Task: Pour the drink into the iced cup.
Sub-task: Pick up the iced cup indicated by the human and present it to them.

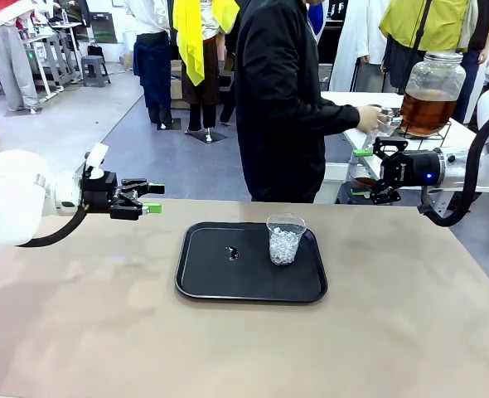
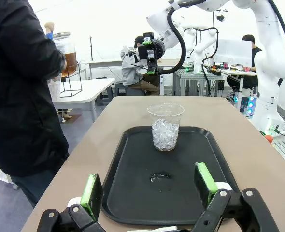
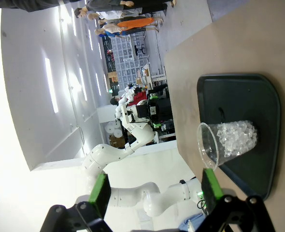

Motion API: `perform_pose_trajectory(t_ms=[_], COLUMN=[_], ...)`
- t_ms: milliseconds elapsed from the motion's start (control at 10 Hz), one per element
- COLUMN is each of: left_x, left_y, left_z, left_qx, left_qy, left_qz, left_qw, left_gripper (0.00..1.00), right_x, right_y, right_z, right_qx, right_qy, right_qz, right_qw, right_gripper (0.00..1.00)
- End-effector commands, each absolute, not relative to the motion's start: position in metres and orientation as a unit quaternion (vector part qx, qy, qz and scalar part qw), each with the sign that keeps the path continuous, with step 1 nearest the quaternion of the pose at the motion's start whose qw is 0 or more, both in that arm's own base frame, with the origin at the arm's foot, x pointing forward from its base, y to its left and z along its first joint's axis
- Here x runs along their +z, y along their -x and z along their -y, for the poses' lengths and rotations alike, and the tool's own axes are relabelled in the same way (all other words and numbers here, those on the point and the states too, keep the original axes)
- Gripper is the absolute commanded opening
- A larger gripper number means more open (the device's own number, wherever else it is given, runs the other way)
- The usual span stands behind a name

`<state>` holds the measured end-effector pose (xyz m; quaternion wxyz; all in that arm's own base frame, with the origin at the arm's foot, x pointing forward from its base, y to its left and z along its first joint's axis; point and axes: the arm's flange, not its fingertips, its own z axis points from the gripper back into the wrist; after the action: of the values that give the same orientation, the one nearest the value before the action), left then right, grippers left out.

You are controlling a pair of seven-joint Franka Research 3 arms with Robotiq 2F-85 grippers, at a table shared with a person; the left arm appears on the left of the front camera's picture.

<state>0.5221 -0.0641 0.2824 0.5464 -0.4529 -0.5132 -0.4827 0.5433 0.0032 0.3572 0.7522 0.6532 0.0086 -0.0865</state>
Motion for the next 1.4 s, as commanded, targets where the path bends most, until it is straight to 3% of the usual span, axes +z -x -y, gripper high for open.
perform_pose_trajectory(t_ms=[0,1300], left_x=[0.2842,0.2842], left_y=[-0.5237,-0.5237], left_z=[0.0649,0.0649], left_qx=[-0.48,-0.48], left_qy=[0.453,0.453], left_qz=[0.51,0.51], left_qw=[0.551,0.551], left_gripper=[1.0,1.0], right_x=[0.3592,0.3592], right_y=[-0.5433,-0.5433], right_z=[-0.0035,-0.0035], right_qx=[-0.088,-0.088], right_qy=[-0.65,-0.65], right_qz=[-0.004,-0.004], right_qw=[0.755,0.755], right_gripper=[1.0,1.0])
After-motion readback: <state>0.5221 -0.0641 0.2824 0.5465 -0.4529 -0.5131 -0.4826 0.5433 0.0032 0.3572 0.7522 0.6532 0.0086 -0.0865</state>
